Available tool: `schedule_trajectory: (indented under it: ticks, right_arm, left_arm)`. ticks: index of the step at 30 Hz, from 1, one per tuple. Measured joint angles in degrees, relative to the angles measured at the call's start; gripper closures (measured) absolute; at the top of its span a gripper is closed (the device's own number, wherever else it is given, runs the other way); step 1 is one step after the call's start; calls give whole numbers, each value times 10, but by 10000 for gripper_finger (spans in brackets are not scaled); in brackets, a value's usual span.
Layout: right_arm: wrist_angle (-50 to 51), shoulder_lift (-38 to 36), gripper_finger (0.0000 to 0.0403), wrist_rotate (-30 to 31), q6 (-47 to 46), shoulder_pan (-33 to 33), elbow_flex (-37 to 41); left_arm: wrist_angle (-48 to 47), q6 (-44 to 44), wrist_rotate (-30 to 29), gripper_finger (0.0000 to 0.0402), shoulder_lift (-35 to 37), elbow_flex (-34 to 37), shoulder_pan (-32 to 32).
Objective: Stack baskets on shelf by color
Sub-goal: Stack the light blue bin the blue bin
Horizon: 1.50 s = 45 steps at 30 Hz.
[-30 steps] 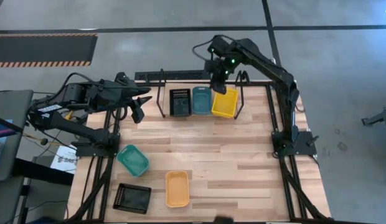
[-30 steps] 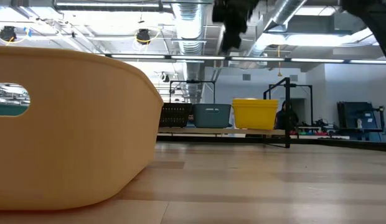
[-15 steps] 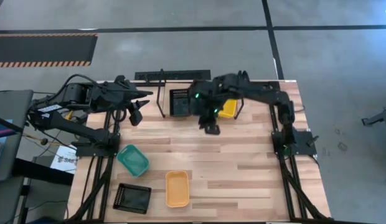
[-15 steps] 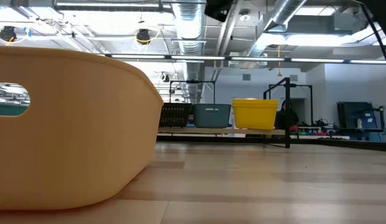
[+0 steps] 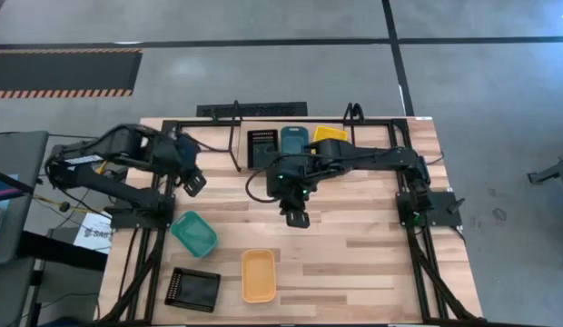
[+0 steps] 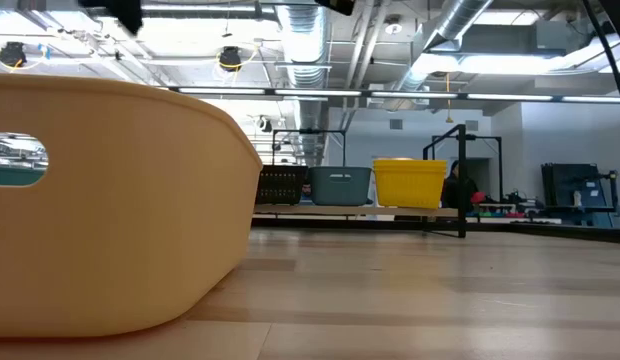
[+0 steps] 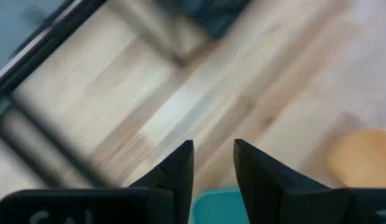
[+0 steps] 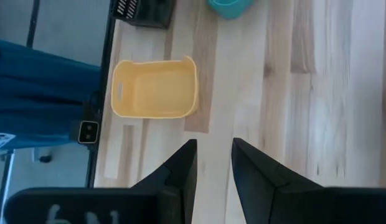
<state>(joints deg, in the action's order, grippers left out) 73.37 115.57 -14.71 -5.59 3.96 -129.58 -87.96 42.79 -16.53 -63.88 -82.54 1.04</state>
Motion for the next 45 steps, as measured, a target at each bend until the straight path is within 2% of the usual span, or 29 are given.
schedule_trajectory:
  ticks: [3,5,9,13,19,22,27,31,36,45]
  right_arm:
    - [-4,0,284,1,0,9,0]
    - [-3,0,284,1,0,16,0]
    - [-4,0,284,1,18,29,0]
    - [-3,0,284,0,40,38,0]
    - [9,0,284,-1,56,43,0]
    - [15,0,284,-1,64,42,0]
    - [15,0,285,-1,85,42,0]
    - [14,0,285,-3,86,38,0]
    - [14,0,285,-3,86,37,0]
    - [10,0,285,-3,86,34,0]
  left_arm:
    - [-23,89,-44,330,0,53,20]
    - [-11,124,-44,349,1,88,32]
    - [39,173,-5,376,-3,161,54]
    - [114,213,49,379,-3,239,85]
    - [125,270,138,339,-3,324,140]
    - [106,297,159,308,-3,351,164]
    - [117,344,159,259,-3,377,179]
    - [161,340,149,235,-3,392,180]
    - [183,344,146,226,-3,420,180]
    - [178,361,127,226,-6,416,179]
